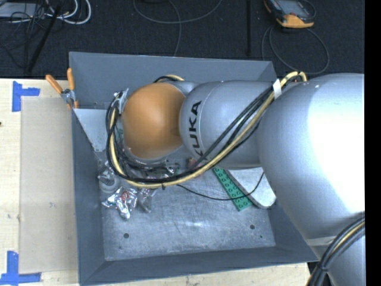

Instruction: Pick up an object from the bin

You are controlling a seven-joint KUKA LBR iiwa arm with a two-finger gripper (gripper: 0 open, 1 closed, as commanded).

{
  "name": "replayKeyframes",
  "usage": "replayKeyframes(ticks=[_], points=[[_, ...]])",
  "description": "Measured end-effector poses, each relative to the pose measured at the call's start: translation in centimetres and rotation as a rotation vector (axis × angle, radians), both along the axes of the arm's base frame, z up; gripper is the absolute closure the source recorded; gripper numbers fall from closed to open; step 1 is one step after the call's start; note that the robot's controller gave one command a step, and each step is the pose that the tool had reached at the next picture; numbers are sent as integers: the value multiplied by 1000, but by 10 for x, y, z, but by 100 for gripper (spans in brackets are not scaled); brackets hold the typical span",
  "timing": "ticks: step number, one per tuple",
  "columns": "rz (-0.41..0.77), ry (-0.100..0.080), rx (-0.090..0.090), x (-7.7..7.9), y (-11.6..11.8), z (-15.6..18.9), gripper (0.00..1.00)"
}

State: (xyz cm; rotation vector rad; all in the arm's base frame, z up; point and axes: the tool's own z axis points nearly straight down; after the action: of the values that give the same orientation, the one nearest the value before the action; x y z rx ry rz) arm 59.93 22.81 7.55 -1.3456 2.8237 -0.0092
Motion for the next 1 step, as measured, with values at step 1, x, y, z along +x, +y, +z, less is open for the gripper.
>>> replayKeyframes(ticks=[1], points=[[-3, -2, 8, 0, 2, 1, 100]])
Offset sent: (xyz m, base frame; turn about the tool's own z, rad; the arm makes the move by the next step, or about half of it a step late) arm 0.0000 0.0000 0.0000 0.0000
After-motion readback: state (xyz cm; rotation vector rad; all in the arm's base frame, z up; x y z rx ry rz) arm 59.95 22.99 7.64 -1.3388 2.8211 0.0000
